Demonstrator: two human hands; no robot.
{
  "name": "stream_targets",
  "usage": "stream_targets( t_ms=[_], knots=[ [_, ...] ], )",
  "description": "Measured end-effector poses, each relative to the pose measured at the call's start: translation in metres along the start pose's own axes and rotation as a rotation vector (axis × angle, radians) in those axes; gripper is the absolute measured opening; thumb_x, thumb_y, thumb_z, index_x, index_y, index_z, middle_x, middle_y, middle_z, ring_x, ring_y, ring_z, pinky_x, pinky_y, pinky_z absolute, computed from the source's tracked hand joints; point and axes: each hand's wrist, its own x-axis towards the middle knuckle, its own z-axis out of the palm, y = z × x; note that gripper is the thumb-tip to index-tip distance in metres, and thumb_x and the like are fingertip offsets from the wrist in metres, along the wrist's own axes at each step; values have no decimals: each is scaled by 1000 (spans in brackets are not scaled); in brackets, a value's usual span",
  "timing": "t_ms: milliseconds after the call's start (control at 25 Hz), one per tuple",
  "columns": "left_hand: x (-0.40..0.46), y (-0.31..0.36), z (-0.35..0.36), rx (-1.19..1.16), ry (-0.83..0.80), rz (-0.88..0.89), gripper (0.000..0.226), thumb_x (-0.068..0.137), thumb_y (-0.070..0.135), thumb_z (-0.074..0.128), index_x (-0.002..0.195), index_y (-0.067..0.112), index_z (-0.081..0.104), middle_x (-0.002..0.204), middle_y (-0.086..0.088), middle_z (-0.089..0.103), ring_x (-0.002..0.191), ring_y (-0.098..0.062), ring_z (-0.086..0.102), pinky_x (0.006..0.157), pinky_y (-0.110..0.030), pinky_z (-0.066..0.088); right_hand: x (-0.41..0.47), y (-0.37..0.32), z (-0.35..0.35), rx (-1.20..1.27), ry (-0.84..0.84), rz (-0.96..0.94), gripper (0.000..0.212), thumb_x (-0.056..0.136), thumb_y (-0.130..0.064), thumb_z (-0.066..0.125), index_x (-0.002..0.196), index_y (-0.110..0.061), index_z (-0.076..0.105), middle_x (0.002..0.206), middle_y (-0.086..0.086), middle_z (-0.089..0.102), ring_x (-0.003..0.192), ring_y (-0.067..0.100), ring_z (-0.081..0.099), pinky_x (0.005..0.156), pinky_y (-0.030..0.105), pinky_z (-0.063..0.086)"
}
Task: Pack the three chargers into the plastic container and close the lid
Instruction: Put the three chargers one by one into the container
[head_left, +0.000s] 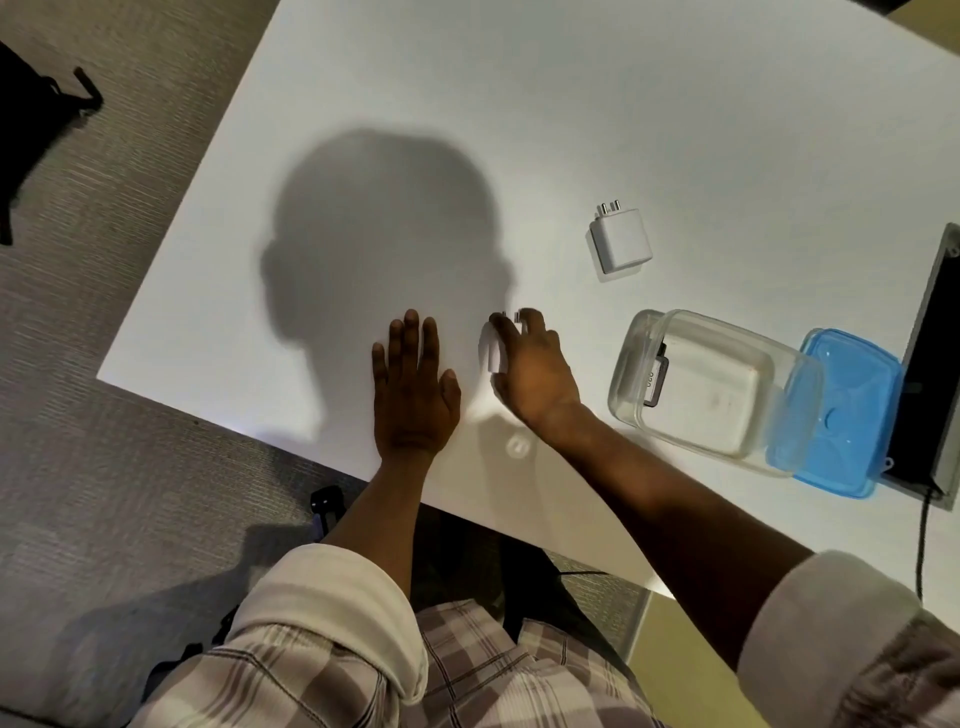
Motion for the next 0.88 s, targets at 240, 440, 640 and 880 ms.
stream_targets(
  t_ms=[240,440,640,880],
  knots=[
    [0,-1,1,10,-6,3,66,100,40,28,160,16,13,169,-10,11,157,-29,10,127,-51,14,-44,18,-7,103,9,-3,71,83,-12,69,146,-23,37,146,16,37,122,37,50,101,40,47],
    [0,-3,4,-5,13,21,67,100,37,31,161,17,10,169,-10,9,157,-28,7,127,-50,10,-83,42,-46,252,223,-7,78,77,-9,73,145,-25,40,142,10,42,131,26,45,101,26,41],
    [0,-3,5,-2,15,21,67,100,37,31,161,17,9,169,-9,9,157,-29,8,128,-49,8,-108,88,-81,280,365,105,81,73,-10,80,144,-24,44,132,13,49,122,26,50,98,32,47],
    [0,-4,7,11,37,30,67,100,36,31,161,16,9,169,-10,10,157,-29,8,128,-48,7,-110,149,-82,249,365,262,80,74,-5,80,145,-18,44,136,18,46,126,31,48,104,36,42]
  ],
)
